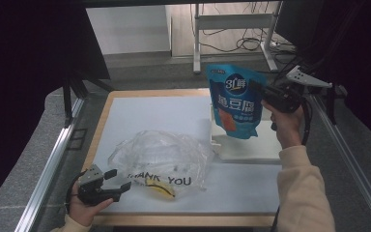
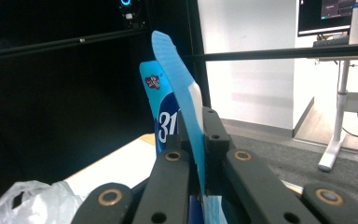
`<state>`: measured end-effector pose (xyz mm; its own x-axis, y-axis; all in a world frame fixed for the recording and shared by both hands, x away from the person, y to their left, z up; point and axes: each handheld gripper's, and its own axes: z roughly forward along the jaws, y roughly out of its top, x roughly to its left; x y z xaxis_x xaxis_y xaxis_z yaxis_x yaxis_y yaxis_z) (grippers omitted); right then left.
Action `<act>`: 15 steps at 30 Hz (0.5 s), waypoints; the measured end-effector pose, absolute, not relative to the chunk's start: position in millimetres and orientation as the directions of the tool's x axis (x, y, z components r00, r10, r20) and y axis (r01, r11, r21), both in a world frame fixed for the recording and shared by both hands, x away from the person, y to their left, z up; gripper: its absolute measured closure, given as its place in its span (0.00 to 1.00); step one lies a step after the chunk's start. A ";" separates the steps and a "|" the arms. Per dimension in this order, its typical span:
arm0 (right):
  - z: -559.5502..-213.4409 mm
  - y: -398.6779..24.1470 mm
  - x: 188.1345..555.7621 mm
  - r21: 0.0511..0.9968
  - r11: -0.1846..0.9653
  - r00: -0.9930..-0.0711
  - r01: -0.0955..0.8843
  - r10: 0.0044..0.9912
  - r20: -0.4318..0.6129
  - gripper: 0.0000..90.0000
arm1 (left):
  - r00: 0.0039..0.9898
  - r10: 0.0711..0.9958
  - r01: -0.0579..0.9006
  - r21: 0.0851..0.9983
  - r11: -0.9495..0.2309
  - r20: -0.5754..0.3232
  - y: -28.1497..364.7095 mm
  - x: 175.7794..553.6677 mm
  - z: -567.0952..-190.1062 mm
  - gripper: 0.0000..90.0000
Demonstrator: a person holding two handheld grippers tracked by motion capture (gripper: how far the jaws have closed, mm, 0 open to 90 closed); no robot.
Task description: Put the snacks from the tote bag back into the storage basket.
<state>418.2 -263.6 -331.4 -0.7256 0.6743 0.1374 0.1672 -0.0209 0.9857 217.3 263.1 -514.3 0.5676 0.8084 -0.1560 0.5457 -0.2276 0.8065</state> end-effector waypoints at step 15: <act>-359.3 -261.1 443.6 0.978 -0.020 -0.735 0.208 0.656 0.170 0.99 | 0.555 0.818 0.550 0.804 -0.227 -0.149 262.7 217.7 -514.5 0.26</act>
<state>443.6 -261.1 -359.3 -0.7352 0.6561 0.1703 0.2083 -0.0204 0.9779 217.7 262.7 -514.5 0.5550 0.8185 -0.1486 0.5500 -0.2270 0.8037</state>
